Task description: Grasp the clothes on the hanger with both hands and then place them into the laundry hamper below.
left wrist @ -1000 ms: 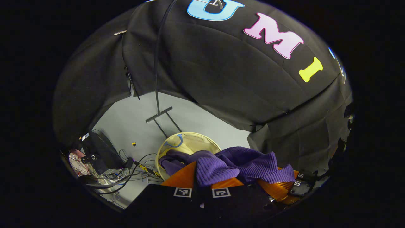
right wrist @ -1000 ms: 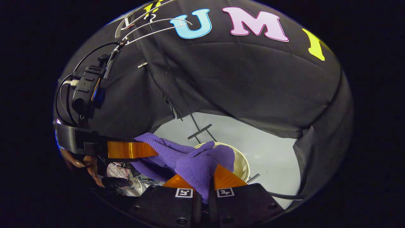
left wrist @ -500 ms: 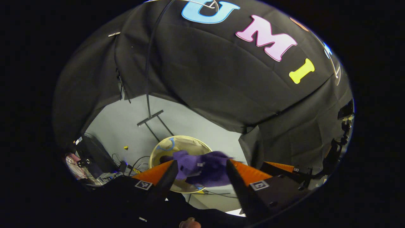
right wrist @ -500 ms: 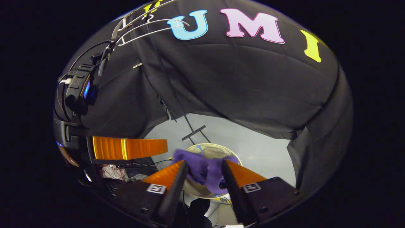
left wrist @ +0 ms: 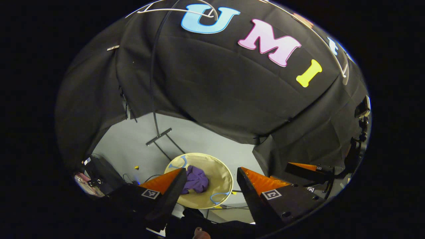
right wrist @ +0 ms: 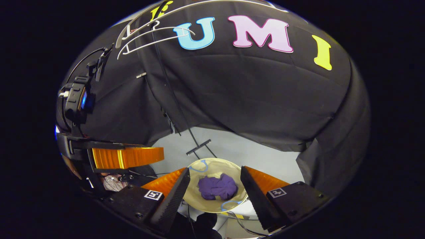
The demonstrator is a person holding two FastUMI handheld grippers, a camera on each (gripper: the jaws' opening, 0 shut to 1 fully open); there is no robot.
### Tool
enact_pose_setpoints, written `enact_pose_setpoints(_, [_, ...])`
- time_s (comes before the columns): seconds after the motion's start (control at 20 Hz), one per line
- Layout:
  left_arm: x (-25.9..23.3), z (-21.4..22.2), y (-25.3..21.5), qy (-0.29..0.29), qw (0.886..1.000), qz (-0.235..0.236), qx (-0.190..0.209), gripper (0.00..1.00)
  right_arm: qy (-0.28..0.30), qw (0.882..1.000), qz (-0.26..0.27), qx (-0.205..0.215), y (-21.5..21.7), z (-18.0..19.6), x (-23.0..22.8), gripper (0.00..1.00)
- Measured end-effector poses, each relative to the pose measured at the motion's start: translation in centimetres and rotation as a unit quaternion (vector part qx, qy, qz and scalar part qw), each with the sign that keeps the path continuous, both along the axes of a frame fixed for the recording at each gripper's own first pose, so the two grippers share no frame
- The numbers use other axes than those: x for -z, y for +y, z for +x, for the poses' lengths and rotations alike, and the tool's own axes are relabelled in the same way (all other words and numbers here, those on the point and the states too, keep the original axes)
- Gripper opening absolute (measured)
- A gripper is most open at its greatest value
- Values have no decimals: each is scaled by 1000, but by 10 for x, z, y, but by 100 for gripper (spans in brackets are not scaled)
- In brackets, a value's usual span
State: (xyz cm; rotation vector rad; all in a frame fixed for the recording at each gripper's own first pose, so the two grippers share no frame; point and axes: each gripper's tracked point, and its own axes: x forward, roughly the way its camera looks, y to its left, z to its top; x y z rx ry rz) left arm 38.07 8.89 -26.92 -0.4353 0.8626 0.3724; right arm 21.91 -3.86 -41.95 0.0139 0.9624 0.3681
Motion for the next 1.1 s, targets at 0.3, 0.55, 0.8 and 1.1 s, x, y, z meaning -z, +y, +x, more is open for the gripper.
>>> enact_pose_setpoints(0.3, [-63,15,3,-96,995,22,5,95,-68,997,29,7,14,21,-53,99])
enact_pose_setpoints(0.55, [-129,20,9,-166,982,90,23,96,-131,990,57,20,27,30,-104,99])
enact_pose_setpoints(0.8, [-203,13,0,-242,959,140,51,95,-220,971,82,35,36,40,-178,98])
enact_pose_setpoints(1.1, [-263,5,-16,-304,931,183,83,95,-307,943,112,64,34,44,-255,98])
